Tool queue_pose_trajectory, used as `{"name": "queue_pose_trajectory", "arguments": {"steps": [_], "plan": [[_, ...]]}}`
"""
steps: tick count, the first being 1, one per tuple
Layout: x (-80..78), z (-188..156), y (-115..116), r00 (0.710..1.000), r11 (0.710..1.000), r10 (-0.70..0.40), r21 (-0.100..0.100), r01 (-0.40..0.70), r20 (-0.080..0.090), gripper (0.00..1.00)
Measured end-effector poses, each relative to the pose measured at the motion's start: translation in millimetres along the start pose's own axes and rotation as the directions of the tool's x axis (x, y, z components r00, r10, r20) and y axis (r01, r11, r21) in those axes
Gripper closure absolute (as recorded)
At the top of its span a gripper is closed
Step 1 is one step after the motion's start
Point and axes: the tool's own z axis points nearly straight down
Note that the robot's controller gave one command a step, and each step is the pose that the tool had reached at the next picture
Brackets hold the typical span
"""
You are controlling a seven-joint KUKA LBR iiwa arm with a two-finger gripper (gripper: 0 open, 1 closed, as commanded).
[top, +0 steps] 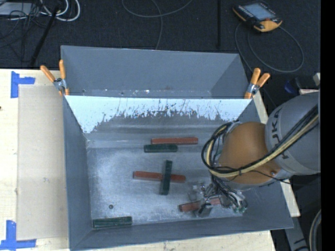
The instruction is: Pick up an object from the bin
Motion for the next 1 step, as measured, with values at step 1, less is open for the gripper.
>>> {"name": "queue_pose_trajectory", "arguments": {"steps": [1], "plan": [[-15.2,-159.2,20.8,0.992,0.992,-0.130,0.000,0.130,0.004,1.00]]}}
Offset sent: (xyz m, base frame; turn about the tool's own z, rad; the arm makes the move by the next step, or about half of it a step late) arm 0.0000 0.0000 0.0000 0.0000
